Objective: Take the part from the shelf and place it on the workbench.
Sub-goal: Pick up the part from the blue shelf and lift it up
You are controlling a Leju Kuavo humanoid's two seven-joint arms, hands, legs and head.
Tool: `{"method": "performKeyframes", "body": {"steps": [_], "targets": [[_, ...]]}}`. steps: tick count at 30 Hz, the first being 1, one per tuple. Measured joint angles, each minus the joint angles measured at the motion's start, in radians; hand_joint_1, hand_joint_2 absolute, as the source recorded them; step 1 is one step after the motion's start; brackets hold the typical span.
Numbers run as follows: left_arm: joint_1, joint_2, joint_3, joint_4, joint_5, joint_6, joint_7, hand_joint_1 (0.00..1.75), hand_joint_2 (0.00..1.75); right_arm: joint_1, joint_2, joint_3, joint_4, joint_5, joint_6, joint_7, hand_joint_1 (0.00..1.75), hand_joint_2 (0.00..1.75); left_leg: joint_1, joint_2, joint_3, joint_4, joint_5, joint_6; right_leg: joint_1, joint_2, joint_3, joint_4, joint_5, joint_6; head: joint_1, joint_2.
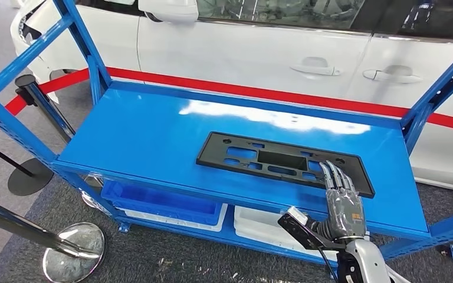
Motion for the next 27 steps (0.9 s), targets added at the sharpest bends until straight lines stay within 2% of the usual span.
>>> {"method": "performKeyframes", "body": {"steps": [3, 5, 7, 9, 10, 11, 12, 14, 15, 16, 18, 20, 21, 23, 25, 26, 27], "targets": [[-0.002, 0.0, 0.0, 0.0, 0.0, -0.002, 0.0, 0.0, 0.0, -0.001, 0.003, -0.001, 0.002, 0.0, 0.001, -0.001, 0.0, 1.75, -0.002, -0.001, 0.011, -0.029, -0.006, 0.014, 0.003, 0.0, -0.002, -0.002, -0.002, 0.013, 0.002, 0.0], [-0.001, 0.001, 0.0, 0.0, 0.0, -0.003, 0.0, 0.0, 0.0, -0.001, 0.006, -0.005, 0.003, -0.001, 0.001, -0.002, 0.0, 1.75, 0.001, -0.001, 0.019, -0.039, -0.005, 0.024, 0.001, -0.002, -0.007, 0.014, -0.015, 0.022, 0.003, 0.0], [-0.001, 0.001, 0.0, 0.0, 0.0, -0.005, 0.0, 0.0, 0.0, -0.002, 0.006, -0.01, 0.005, -0.001, 0.002, -0.004, 0.0, 1.75, 0.003, 0.0, 0.029, -0.045, -0.006, 0.034, -0.001, -0.004, -0.05, 0.103, -0.06, 0.028, 0.005, 0.0], [-0.002, 0.002, 0.0, 0.0, -0.001, -0.006, -0.001, 0.0, 0.0, -0.002, 0.008, -0.013, 0.008, -0.002, 0.003, -0.006, 0.0, 1.75, 0.002, 0.0, 0.034, -0.044, -0.011, 0.042, -0.002, -0.003, -0.123, 0.233, -0.107, 0.032, 0.005, 0.0], [-0.002, 0.002, 0.0, 0.0, -0.001, -0.007, -0.001, 0.0, 0.0, -0.001, 0.009, -0.013, 0.01, -0.003, 0.005, -0.007, 0.0, 1.75, 0.001, 0.0, 0.037, -0.044, -0.014, 0.043, -0.003, -0.004, -0.15, 0.273, -0.112, 0.034, 0.005, 0.0], [-0.002, 0.002, 0.0, 0.0, -0.001, -0.007, -0.002, 0.0, 0.0, 0.0, 0.011, -0.013, 0.013, -0.004, 0.006, -0.008, 0.0, 1.75, 0.001, -0.001, 0.04, -0.042, -0.018, 0.043, -0.003, -0.004, -0.162, 0.281, -0.1, 0.034, 0.005, 0.0], [-0.002, 0.002, 0.0, 0.0, -0.001, -0.007, -0.003, 0.0, 0.0, 0.0, 0.012, -0.013, 0.016, -0.004, 0.008, -0.009, 0.0, 1.75, 0.001, -0.001, 0.044, -0.04, -0.022, 0.042, -0.003, -0.004, -0.156, 0.252, -0.07, 0.033, 0.005, 0.0], [-0.001, 0.002, -0.001, 0.0, -0.002, -0.008, -0.004, 0.0, 0.0, -0.001, 0.016, -0.013, 0.021, -0.006, 0.01, -0.013, 0.0, 1.75, 0.001, -0.002, 0.052, -0.033, -0.033, 0.037, -0.003, -0.005, -0.105, 0.13, 0.003, 0.028, 0.005, 0.0], [-0.001, 0.002, -0.001, 0.0, -0.002, -0.008, -0.005, 0.0, 0.0, -0.001, 0.017, -0.013, 0.023, -0.008, 0.01, -0.014, 0.0, 1.75, -0.001, -0.003, 0.053, -0.029, -0.039, 0.032, 0.0, -0.005, -0.08, 0.075, 0.024, 0.025, 0.005, 0.0], [-0.001, 0.002, -0.001, 0.0, -0.003, -0.008, -0.006, 0.0, 0.0, -0.002, 0.019, -0.014, 0.025, -0.008, 0.01, -0.015, 0.0, 1.75, -0.002, -0.003, 0.053, -0.027, -0.043, 0.027, 0.002, -0.004, -0.065, 0.04, 0.032, 0.022, 0.004, 0.0], [-0.002, 0.002, -0.001, 0.0, -0.003, -0.008, -0.008, 0.0, 0.0, -0.002, 0.022, -0.015, 0.029, -0.009, 0.01, -0.017, 0.0, 1.75, -0.003, -0.003, 0.051, -0.028, -0.045, 0.016, 0.007, -0.002, -0.059, 0.025, 0.028, 0.014, 0.003, 0.0], [-0.002, 0.003, -0.002, 0.0, -0.003, -0.008, -0.009, 0.0, 0.0, -0.002, 0.024, -0.016, 0.031, -0.009, 0.01, -0.018, 0.0, 1.75, -0.002, -0.002, 0.05, -0.023, -0.053, 0.004, 0.003, -0.001, -0.054, 0.018, 0.03, 0.003, 0.003, 0.0], [-0.002, 0.003, -0.002, 0.0, -0.003, -0.009, -0.009, 0.0, 0.0, -0.003, 0.025, -0.017, 0.032, -0.007, 0.011, -0.018, 0.0, 1.75, -0.001, -0.001, 0.042, -0.003, -0.066, -0.002, 0.001, -0.001, -0.05, 0.015, 0.03, -0.002, 0.001, 0.0], [-0.002, 0.004, -0.002, 0.0, -0.002, -0.012, -0.011, 0.0, 0.0, -0.003, 0.029, -0.017, 0.037, -0.003, 0.016, -0.023, 0.0, 1.75, 0.001, 0.001, -0.006, 0.095, -0.113, -0.011, -0.001, -0.003, -0.042, 0.011, 0.026, -0.01, -0.002, 0.0], [-0.002, 0.004, -0.004, 0.0, -0.002, -0.016, -0.014, 0.0, 0.0, -0.003, 0.04, -0.017, 0.049, 0.001, 0.022, -0.035, 0.0, 1.75, 0.003, 0.001, -0.077, 0.214, -0.151, -0.014, 0.0, -0.004, -0.039, 0.011, 0.022, -0.016, -0.004, 0.0], [-0.001, 0.003, -0.005, 0.0, -0.001, -0.019, -0.016, 0.0, 0.0, -0.003, 0.048, -0.016, 0.058, 0.002, 0.023, -0.042, 0.0, 1.75, 0.003, 0.001, -0.097, 0.238, -0.146, -0.013, 0.001, -0.004, -0.037, 0.011, 0.019, -0.018, -0.004, 0.0], [-0.001, 0.003, -0.006, 0.0, -0.001, -0.02, -0.018, 0.0, 0.0, -0.004, 0.055, -0.016, 0.066, 0.003, 0.023, -0.048, 0.0, 1.75, 0.002, 0.001, -0.097, 0.224, -0.122, -0.011, 0.001, -0.004, -0.033, 0.011, 0.016, -0.018, -0.004, 0.0]]}}
